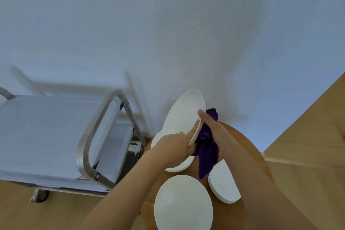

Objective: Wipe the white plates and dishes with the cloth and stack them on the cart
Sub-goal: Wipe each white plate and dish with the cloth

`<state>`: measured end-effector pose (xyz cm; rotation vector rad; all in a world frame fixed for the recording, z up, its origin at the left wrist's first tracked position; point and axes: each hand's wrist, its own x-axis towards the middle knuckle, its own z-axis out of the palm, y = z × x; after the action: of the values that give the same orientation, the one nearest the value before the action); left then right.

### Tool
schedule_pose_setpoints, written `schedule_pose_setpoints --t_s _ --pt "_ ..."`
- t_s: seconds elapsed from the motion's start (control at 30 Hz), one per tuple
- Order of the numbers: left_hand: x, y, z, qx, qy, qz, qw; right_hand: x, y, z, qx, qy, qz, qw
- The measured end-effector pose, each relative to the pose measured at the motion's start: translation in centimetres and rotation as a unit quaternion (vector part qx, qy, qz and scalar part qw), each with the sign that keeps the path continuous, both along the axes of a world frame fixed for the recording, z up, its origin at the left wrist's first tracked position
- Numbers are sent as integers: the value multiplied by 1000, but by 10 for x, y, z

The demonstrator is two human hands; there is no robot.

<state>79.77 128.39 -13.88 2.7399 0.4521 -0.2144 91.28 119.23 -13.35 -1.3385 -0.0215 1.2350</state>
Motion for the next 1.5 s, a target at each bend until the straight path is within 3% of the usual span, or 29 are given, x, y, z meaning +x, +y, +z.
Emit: schedule_pose_setpoints --t_s 0.17,0.27,0.33,0.4,0.43,0.47,0.53,0.57,0.63,0.77,0.9,1.0,1.13,1.23,1.33,1.43,1.5 --pt "-3 8 -13 112 61 -62 990 9 0 -10 -38 -80 5 996" --pt "-16 22 -17 13 21 47 999 11 -3 -21 -16 -31 -33 999" --pt "-26 33 -17 -25 -111 185 976 14 -8 -26 2 -21 -53 998" --pt "-31 43 -22 -101 -253 353 895 15 -13 -28 16 -24 -60 998" --pt "-32 49 -23 -220 -293 430 825 15 -15 -30 24 -25 -58 998" --pt "-33 54 -21 -383 -303 478 730 14 -16 -31 32 -26 -53 998" --pt "-38 62 -22 -669 -266 447 530 13 -16 -31 37 -38 -38 998" --pt "-43 62 -20 -730 -260 421 471 13 -16 -30 31 -45 -28 998" --pt "-45 59 -22 -765 -290 382 430 12 -15 -23 -17 -80 -22 996" --pt "-42 48 -28 -766 -327 336 440 13 -8 0 -81 -298 -99 946" --pt "-36 33 -29 -734 -306 360 488 -2 15 18 -7 -373 -163 913" --pt "-28 15 -25 -722 -295 353 516 -23 39 3 -146 -510 -95 843" --pt "-26 5 -23 -710 -287 350 539 -39 54 -18 -218 -543 -43 810" --pt "-28 6 -22 -689 -297 326 575 -44 61 -21 -199 -553 -33 808" --pt "-28 11 -19 -664 -309 321 600 -62 63 -22 -156 -632 7 759" --pt "-30 19 -17 -657 -334 336 586 -84 57 -26 -89 -691 85 713" --pt "-34 25 -15 -685 -345 357 533 -94 46 -34 -53 -699 143 698"
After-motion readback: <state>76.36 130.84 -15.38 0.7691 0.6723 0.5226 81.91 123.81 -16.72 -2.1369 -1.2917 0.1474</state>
